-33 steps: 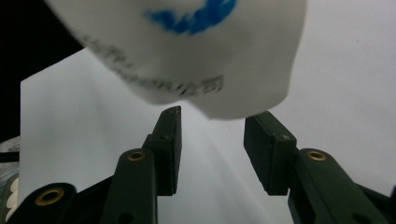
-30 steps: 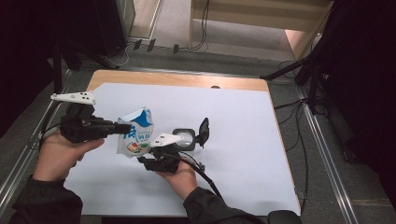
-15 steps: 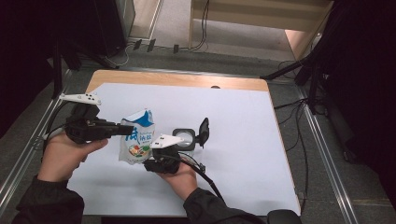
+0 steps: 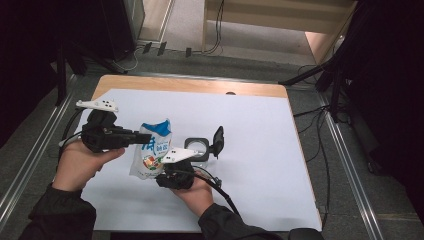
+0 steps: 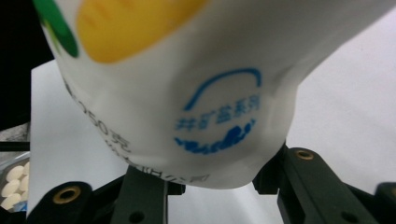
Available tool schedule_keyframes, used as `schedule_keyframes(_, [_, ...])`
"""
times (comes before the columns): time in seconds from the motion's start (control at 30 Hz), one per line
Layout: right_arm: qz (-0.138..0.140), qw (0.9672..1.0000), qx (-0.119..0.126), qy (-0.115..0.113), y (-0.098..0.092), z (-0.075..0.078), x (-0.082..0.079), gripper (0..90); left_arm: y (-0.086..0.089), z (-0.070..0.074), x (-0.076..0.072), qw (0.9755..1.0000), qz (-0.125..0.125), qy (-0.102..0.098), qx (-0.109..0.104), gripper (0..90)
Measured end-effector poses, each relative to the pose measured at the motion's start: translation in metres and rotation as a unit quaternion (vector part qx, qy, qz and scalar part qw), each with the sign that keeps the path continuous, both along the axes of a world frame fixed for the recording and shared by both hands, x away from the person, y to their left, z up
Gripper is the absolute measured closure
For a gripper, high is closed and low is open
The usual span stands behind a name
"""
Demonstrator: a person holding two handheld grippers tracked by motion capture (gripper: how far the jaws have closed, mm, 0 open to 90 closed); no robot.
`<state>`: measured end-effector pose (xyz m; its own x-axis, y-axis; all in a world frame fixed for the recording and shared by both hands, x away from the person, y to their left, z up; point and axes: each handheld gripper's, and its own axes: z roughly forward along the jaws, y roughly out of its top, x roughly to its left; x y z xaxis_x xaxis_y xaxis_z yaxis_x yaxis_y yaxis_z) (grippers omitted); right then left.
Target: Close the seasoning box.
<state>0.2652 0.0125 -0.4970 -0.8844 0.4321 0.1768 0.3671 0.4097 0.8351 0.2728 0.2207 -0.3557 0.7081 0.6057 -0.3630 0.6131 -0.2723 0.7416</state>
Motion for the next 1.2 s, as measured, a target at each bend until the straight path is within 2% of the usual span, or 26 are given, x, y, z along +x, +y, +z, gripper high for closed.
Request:
schedule_keyframes(0.03, [-0.001,1.0,-0.001,0.0,0.0,0.0,0.0,66.8,-0.001,-0.001,0.0,1.0,-0.003,-0.007,0.003,86.6])
schedule_keyframes(0.17, [0.002,1.0,0.0,0.001,-0.002,0.0,-0.001,67.7,-0.006,-0.005,0.002,0.9999,-0.014,-0.002,0.0,83.6])
schedule_keyframes(0.23, [0.001,1.0,0.004,0.003,-0.003,0.0,0.0,68.9,-0.006,-0.006,0.003,0.9999,-0.017,-0.001,0.001,86.3])
schedule_keyframes(0.33, [0.001,1.0,0.007,0.005,-0.004,0.0,0.001,69.0,-0.007,-0.005,0.003,0.9999,-0.012,-0.002,0.002,89.0])
schedule_keyframes(0.43, [0.005,0.9998,0.018,0.013,-0.005,0.001,0.001,68.5,-0.008,-0.003,0.002,0.9998,0.009,-0.009,0.012,90.0])
schedule_keyframes(0.57, [0.012,0.9997,0.02,0.005,-0.006,0.002,-0.003,59.0,-0.007,-0.002,0.002,0.9992,0.024,-0.007,0.031,90.0])
schedule_keyframes(0.63, [0.013,0.9996,0.023,0.006,-0.007,0.002,-0.005,58.6,-0.007,-0.002,0.003,0.9993,0.023,-0.003,0.028,90.0])
schedule_keyframes(0.7, [0.013,0.9996,0.024,0.004,-0.009,0.002,-0.007,58.1,-0.008,-0.003,0.004,0.9991,0.027,-0.004,0.033,90.0])
schedule_keyframes(0.87, [0.007,0.9997,0.025,-0.001,-0.01,0.002,-0.01,61.1,-0.012,-0.005,0.006,0.9997,0.009,0.004,0.02,90.0])
schedule_keyframes(0.93, [0.005,0.9998,0.018,-0.009,-0.009,0.001,-0.011,62.6,-0.016,-0.006,0.007,0.9998,0.007,0.003,0.019,89.2])
schedule_keyframes(0.97, [0.007,0.9998,0.018,-0.007,-0.01,0.001,-0.012,62.8,-0.017,-0.007,0.008,0.9998,0.002,0.0,0.019,88.4])
schedule_keyframes(1.1, [0.009,0.9998,0.017,-0.007,-0.011,-0.001,-0.012,63.0,-0.023,-0.011,0.01,0.9998,-0.016,0.008,0.004,85.1])
schedule_keyframes(1.17, [0.008,0.9998,0.02,-0.002,-0.012,-0.002,-0.011,63.0,-0.025,-0.013,0.012,0.9997,-0.02,0.011,0.002,83.0])
schedule_keyframes(1.2, [0.008,0.9997,0.022,0.002,-0.013,-0.002,-0.011,63.0,-0.025,-0.014,0.012,0.9998,-0.018,0.007,0.005,83.1])
